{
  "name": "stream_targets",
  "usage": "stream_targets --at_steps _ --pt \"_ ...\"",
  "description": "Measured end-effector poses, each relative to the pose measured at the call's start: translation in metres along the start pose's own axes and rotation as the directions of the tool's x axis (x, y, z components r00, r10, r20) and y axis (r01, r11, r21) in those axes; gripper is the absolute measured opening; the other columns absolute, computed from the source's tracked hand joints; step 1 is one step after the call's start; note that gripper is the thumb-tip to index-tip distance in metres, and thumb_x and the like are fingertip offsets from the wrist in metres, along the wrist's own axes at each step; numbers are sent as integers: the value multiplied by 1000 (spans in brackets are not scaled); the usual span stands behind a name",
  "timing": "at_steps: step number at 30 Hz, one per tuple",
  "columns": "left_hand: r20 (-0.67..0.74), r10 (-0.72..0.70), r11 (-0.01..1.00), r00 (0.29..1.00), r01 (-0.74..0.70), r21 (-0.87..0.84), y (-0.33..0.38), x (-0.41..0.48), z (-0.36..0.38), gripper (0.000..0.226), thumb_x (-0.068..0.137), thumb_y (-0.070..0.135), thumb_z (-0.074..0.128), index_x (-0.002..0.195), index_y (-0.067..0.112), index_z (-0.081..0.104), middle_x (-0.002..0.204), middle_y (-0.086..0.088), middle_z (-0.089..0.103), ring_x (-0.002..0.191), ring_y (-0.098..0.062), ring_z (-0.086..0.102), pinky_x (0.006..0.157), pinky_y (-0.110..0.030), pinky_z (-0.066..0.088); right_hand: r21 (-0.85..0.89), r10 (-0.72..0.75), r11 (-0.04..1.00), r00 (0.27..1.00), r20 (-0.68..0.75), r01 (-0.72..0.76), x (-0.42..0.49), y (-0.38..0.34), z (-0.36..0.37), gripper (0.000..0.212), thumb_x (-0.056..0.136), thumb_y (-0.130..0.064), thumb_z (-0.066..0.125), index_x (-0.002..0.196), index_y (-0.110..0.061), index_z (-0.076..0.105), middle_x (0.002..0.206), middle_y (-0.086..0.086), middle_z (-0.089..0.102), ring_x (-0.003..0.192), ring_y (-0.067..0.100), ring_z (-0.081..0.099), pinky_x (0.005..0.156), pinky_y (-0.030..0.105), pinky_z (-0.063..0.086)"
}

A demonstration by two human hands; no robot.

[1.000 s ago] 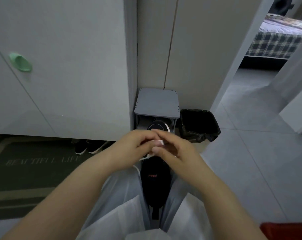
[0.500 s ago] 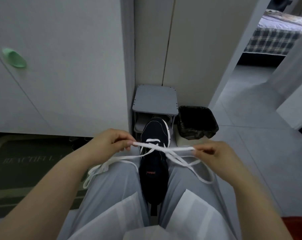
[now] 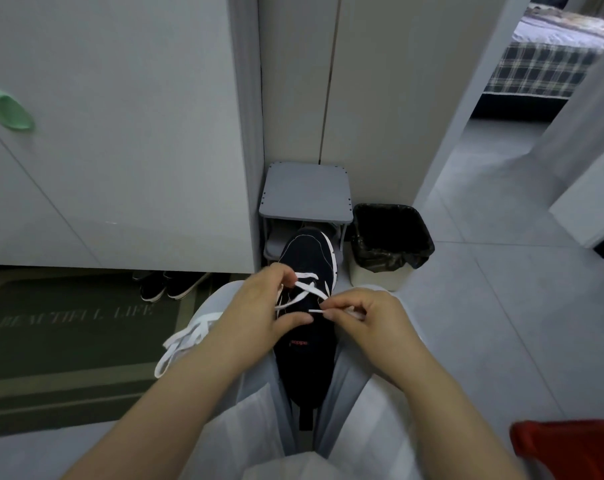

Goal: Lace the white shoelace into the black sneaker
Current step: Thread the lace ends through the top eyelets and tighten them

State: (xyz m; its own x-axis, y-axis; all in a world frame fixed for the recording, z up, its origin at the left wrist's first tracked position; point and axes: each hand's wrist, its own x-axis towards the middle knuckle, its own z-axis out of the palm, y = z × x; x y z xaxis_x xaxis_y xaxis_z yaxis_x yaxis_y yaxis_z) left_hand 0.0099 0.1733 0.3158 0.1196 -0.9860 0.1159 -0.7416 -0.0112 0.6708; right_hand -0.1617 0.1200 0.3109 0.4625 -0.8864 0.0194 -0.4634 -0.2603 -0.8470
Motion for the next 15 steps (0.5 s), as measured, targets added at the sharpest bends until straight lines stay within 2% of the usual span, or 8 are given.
stream_targets --at_steps 2,3,5,7,10,13,15 --pt "-30 -30 992 999 34 121 -10 0 1 49 76 33 72 115 17 47 106 7 51 101 -11 48 82 -17 34 -108 -3 994 1000 23 5 4 7 3 11 82 -23 69 91 -25 74 87 -15 66 87 -1 61 81 16 47" --pt "-18 -54 990 998 56 132 -13 0 1 47 77 34 71 113 16 46 99 6 52 95 -13 51 80 -21 36 -141 -3 990 999 38 9 6 9 6 11 82 -24 69 92 -26 74 91 -13 65 90 2 61 85 21 49" --pt "14 -77 991 997 75 111 -18 -2 -1 36 83 35 64 107 17 45 78 9 51 74 -7 50 67 -23 35 -160 -7 987 1000 16 9 12 9 10 10 83 -24 67 90 -25 74 91 -11 64 90 6 62 84 25 50" --pt "1 -70 995 998 70 77 -22 0 -4 22 87 33 58 101 19 47 68 10 48 65 -4 47 60 -22 34 -202 -25 979 999 -44 15 20 8 11 9 86 -23 64 89 -24 72 93 -6 65 86 8 60 80 23 48" --pt "-112 -57 998 992 59 7 -26 9 -11 7 89 24 57 92 21 51 64 7 49 62 -4 48 56 -15 35 -300 -57 954 993 -105 23 33 10 9 12 89 -21 58 90 -21 70 95 -2 62 84 11 55 72 21 40" --pt "-263 -49 998 964 54 12 -28 19 -17 5 89 19 56 91 20 52 62 7 49 62 -9 49 54 -20 32 -336 -81 942 983 -166 21 38 12 9 15 91 -19 54 92 -17 68 96 -1 60 77 7 47 65 17 31" --pt "-344 -62 997 937 73 22 -29 24 -17 5 89 17 56 92 19 53 64 8 48 68 -17 48 58 -25 33 -356 -124 933 973 -194 48 34 13 10 15 92 -19 54 93 -15 68 96 0 59 75 7 46 67 19 35"
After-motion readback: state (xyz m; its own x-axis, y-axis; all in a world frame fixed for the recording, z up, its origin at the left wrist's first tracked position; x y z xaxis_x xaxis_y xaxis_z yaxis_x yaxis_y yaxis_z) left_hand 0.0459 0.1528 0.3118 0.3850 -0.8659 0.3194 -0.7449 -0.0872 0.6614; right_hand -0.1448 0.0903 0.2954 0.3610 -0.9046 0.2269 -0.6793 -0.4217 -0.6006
